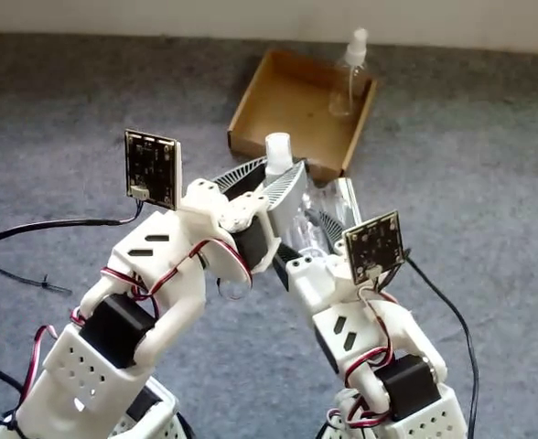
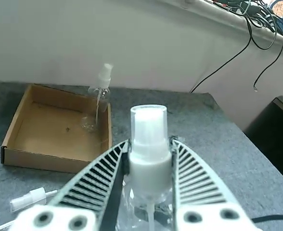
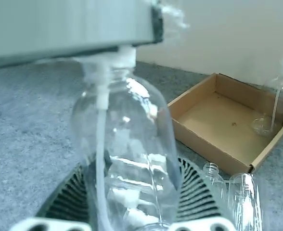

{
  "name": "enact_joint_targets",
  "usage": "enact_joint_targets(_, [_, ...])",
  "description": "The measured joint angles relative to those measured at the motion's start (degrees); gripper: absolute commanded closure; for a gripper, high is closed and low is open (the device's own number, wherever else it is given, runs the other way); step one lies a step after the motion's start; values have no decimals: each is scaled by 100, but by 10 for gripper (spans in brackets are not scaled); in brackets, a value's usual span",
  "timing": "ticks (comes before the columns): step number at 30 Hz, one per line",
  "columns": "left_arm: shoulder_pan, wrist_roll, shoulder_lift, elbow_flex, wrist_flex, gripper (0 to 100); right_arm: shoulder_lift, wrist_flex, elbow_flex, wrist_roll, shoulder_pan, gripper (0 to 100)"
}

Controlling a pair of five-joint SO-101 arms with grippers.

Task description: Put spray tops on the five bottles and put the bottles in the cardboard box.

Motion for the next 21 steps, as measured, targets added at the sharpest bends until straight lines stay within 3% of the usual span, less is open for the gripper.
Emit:
enact_joint_targets(8, [62,-26,-343,-9,343,996,0,0,0,-193,246,994])
enact_joint_targets(15, [62,-475,-765,448,308,989,0,0,9,-193,246,994])
enact_joint_targets(21, [70,-712,-809,580,229,822,0,0,9,-193,246,994])
